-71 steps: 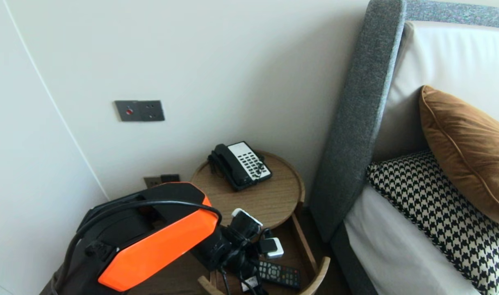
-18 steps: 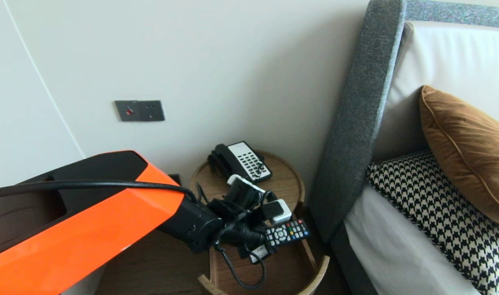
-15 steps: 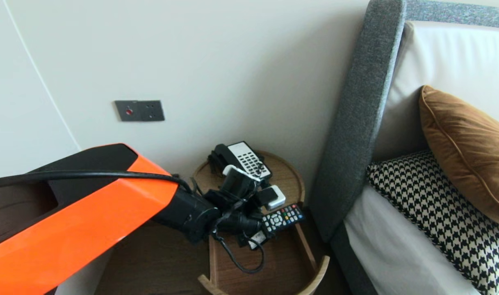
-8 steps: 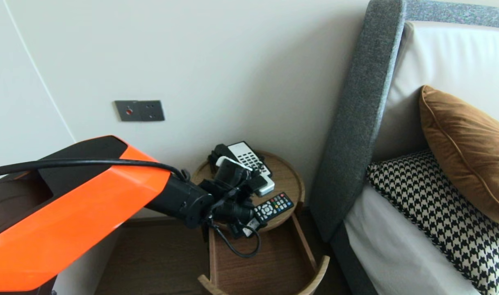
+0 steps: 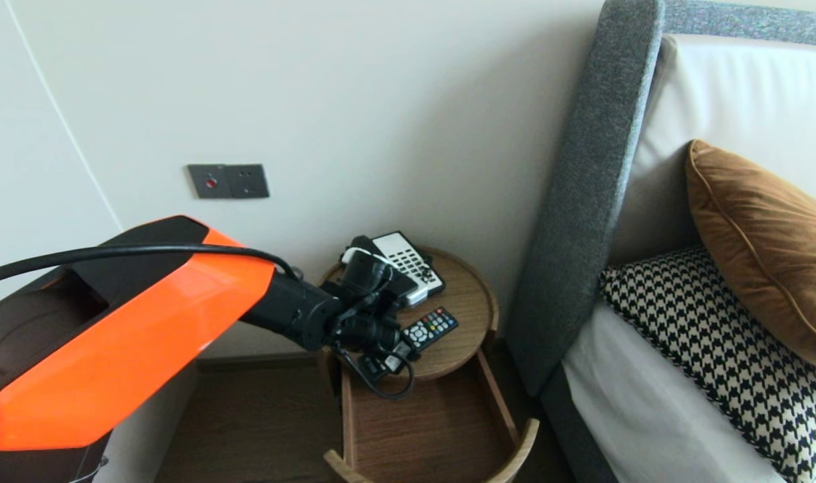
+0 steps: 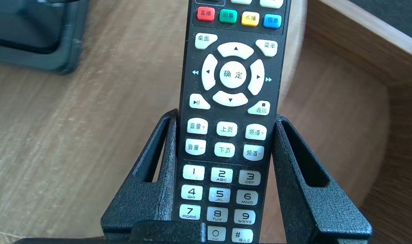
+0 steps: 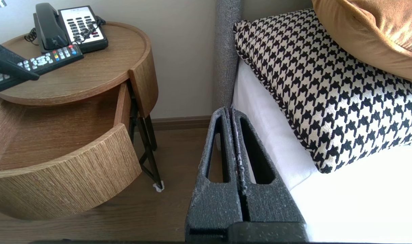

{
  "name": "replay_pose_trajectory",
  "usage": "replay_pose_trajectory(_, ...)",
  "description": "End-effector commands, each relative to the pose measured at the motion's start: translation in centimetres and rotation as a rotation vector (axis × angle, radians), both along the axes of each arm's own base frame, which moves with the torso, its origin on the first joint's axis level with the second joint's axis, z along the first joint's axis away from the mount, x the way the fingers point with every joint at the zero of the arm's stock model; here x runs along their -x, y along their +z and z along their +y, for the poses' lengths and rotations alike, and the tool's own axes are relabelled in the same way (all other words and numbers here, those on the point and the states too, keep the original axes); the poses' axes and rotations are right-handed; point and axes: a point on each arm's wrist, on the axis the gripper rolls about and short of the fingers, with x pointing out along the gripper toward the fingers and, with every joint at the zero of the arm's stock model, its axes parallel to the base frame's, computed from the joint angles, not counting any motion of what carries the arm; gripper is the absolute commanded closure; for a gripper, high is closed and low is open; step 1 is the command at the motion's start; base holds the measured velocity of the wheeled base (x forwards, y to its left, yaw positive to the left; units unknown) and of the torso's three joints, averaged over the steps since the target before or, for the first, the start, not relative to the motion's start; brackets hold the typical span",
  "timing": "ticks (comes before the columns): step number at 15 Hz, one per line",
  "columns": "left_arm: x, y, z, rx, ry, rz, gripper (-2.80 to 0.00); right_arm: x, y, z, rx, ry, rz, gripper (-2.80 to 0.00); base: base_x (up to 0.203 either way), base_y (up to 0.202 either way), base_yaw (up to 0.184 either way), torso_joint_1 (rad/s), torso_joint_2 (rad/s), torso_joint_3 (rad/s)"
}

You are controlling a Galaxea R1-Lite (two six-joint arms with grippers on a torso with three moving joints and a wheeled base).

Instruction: Take the remote control out of the drawer one by one and place them on the table

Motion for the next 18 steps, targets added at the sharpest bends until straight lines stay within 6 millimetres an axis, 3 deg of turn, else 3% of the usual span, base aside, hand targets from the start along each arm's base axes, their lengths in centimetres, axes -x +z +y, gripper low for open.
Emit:
replay_pose_trajectory(1,-0.8,-0.8,-0.2,-0.006,0.007,0.008,0.0,0.0,0.0,0.0,0.0,0.0,0.001,0.0,0.0,0.0,0.0,0.0,0.0,0.0)
replay_pose_trajectory(12,-2.4,-3.1,-0.5,-0.041,0.017,0.047,0.0,0.0,0.0,0.0,0.0,0.002,0.001,0.0,0.0,0.0,0.0,0.0,0.0,0.0)
replay_pose_trajectory(18,-2.7,-3.4,-0.8,-0.046,0.009,0.039,0.0,0.0,0.0,0.0,0.0,0.002,0.002,0.0,0.0,0.0,0.0,0.0,0.0,0.0)
